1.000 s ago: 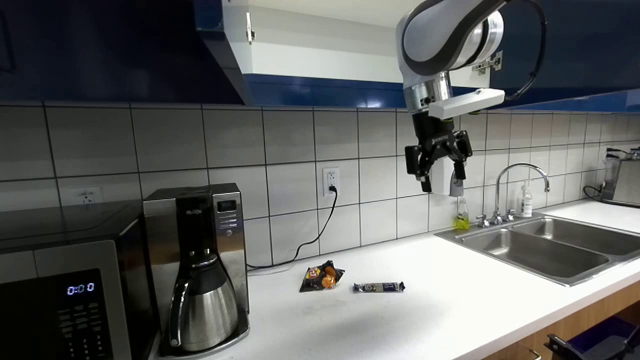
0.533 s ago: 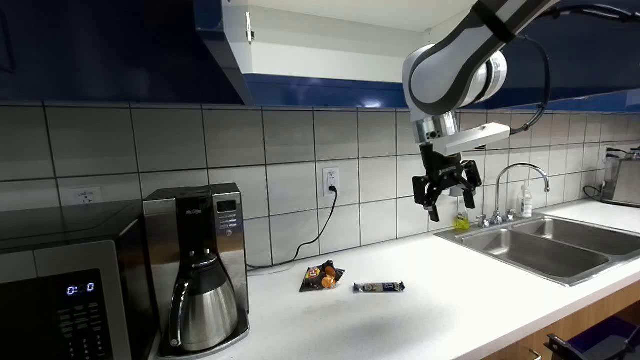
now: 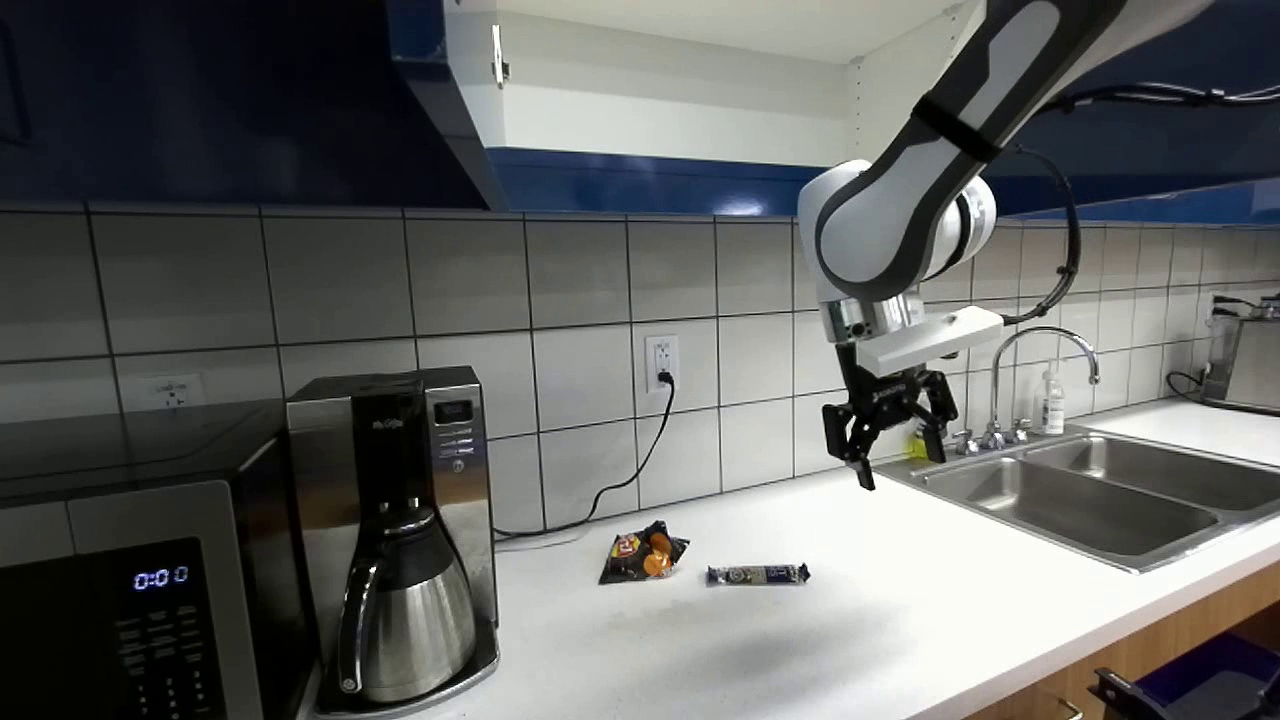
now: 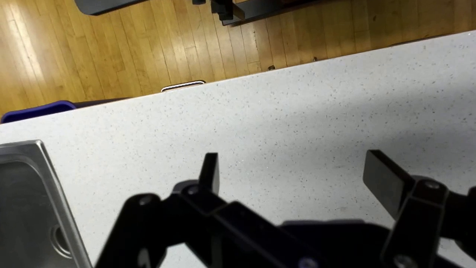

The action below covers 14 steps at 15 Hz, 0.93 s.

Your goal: Put the chocolate bar inside the cabinet

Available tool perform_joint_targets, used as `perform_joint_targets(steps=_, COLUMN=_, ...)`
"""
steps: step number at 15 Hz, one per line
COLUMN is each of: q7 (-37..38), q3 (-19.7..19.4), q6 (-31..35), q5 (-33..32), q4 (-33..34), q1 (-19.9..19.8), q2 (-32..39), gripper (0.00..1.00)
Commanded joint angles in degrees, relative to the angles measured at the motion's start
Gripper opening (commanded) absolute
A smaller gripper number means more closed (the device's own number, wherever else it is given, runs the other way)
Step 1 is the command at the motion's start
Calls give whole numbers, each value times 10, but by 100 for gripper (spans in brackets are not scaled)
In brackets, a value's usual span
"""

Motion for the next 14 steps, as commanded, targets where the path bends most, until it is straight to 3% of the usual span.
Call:
perform_joint_targets(steps=1, q7=27, q3=2, q6=38, q5=-31, q4=24, q1=-6, q2=56, gripper=100)
perform_joint_targets(steps=14, q7=64, q3=-35, q6=94, q5=-76, q4=166, q1=26, q2=247, gripper=100)
